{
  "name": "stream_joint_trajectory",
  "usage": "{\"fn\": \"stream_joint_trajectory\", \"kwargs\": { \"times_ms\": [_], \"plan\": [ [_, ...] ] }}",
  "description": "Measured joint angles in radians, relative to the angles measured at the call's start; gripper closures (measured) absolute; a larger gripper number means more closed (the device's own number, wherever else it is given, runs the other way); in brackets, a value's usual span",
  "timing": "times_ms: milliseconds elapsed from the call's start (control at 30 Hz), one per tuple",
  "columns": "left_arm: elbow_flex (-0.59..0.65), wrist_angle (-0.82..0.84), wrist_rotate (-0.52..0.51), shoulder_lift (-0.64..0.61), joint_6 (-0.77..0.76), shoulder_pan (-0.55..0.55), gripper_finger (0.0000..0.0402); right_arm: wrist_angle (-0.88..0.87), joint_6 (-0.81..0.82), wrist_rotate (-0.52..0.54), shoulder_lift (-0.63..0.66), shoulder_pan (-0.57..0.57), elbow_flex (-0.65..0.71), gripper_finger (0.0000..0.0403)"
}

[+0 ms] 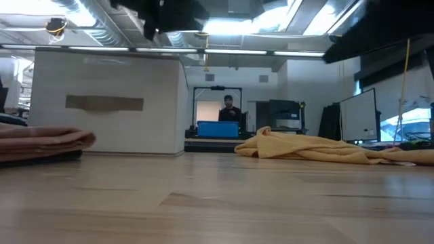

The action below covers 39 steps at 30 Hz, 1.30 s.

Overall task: Fold towel
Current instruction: Fold the yellow towel

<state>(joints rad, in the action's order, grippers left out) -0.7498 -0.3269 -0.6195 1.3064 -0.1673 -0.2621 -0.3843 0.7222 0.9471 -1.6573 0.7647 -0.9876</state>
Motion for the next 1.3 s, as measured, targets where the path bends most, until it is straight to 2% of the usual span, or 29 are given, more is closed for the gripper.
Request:
{"fn": "stream_joint_trajectory", "kwargs": {
  "times_ms": [133,267,400,533,667,733,1000,1167,1300],
  "plan": [
    [0.000,0.090,0.106,0.000,-0.037,0.027,0.0242,-0.188,0.027,-0.070,0.037,-0.123,-0.053,0.0212],
    [0.000,0.152,0.112,0.000,-0.043,0.033,0.0242,-0.401,0.015,-0.099,0.109,-0.285,-0.085,0.0171],
    [0.000,0.164,0.112,0.000,-0.046,0.036,0.0242,-0.549,-0.010,-0.206,0.171,-0.469,-0.059,0.0150],
    [0.000,0.164,0.112,0.000,-0.039,0.036,0.0242,-0.441,-0.150,-0.315,0.185,-0.628,0.017,0.0152],
    [0.000,0.188,0.112,0.000,-0.038,0.036,0.0242,-0.189,-0.339,-0.472,0.167,-0.735,0.110,0.0164],
    [0.000,0.200,0.112,0.000,-0.039,0.036,0.0242,-0.087,-0.408,-0.505,0.152,-0.770,0.154,0.0172],
    [0.000,0.231,0.112,0.000,-0.051,0.036,0.0242,-0.006,-0.577,-0.511,0.081,-0.833,0.228,0.0228],
    [0.000,0.237,0.111,0.000,-0.071,0.036,0.0242,0.035,-0.666,-0.446,0.034,-0.831,0.240,0.0262],
    [0.000,0.238,0.111,0.000,-0.071,0.036,0.0242,0.072,-0.679,-0.406,0.030,-0.808,0.239,0.0318]
  ]
}}
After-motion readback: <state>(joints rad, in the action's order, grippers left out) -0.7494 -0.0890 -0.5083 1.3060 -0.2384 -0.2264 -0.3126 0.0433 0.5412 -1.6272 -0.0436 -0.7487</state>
